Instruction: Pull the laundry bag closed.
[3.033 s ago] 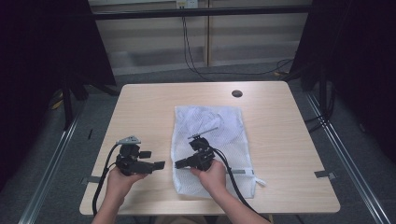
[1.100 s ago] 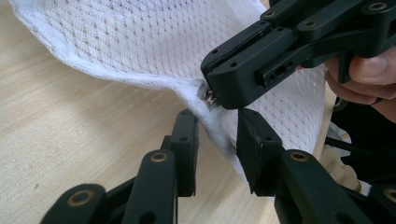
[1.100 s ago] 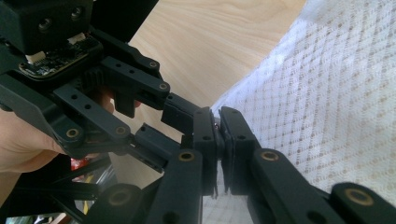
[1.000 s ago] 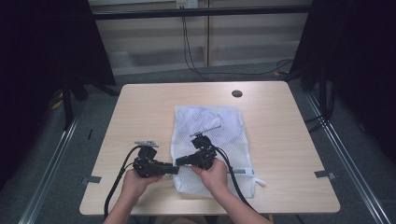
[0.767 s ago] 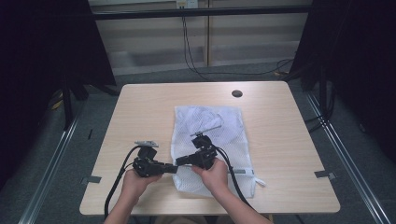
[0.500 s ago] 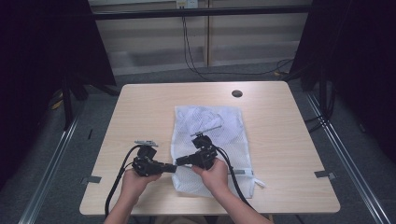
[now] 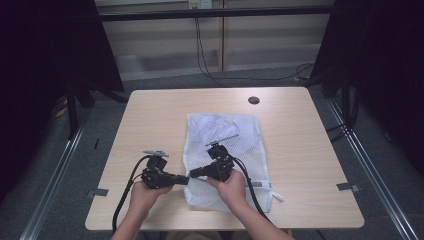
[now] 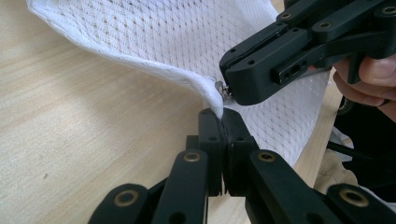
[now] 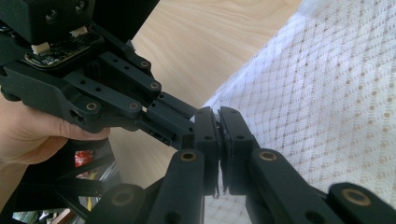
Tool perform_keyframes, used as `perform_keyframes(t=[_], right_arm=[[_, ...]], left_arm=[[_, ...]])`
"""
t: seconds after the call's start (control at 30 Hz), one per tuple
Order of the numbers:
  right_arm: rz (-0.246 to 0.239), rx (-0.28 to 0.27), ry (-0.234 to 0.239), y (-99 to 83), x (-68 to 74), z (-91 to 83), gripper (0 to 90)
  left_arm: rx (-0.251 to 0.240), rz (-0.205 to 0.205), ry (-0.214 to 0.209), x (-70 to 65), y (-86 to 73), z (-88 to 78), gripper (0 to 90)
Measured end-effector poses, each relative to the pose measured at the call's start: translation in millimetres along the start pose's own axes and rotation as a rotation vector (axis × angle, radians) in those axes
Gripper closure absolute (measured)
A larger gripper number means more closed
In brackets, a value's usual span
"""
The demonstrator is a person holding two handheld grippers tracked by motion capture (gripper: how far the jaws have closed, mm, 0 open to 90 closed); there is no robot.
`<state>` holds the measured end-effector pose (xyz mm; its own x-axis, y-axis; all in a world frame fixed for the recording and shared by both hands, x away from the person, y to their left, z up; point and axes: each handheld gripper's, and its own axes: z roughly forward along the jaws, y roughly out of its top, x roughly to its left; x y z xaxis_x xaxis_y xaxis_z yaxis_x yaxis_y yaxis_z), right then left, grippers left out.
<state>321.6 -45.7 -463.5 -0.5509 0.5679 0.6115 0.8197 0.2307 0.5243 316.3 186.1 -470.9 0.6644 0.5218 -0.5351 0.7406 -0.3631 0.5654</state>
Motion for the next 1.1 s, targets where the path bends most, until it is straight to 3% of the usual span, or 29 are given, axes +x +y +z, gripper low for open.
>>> perform_keyframes(t=[0.23,0.47,0.63,0.77,0.8,0.87,1.0,1.1], right_arm=[[0.001,-0.001,0.006,0.7,-0.6,-0.2,86.7],[0.003,-0.006,0.012,1.2,0.0,-0.7,86.7],[0.001,-0.009,0.019,1.4,0.4,-0.7,86.7],[0.002,-0.011,0.016,1.4,0.7,-1.0,86.7],[0.005,-0.011,0.018,1.7,0.9,-1.6,86.8],[0.003,-0.011,0.021,1.7,0.9,-2.5,86.8],[0.0,-0.018,0.023,1.4,1.6,-4.9,86.9],[-0.007,-0.011,-0.004,1.0,1.0,-7.1,87.0]], left_arm=[[0.008,0.023,-0.013,-0.3,0.2,1.7,81.7],[0.013,0.019,-0.022,-2.5,1.2,8.3,75.8],[0.018,0.018,-0.031,-2.3,1.8,12.7,76.1],[0.009,0.018,-0.013,-2.2,1.5,13.0,86.4],[0.008,0.008,-0.032,-1.5,1.4,12.7,87.2],[0.007,0.006,-0.019,-1.5,1.5,11.4,87.9],[-0.008,-0.009,-0.033,-1.6,1.2,9.5,88.4],[-0.021,-0.018,-0.031,0.4,0.1,6.9,88.5]])
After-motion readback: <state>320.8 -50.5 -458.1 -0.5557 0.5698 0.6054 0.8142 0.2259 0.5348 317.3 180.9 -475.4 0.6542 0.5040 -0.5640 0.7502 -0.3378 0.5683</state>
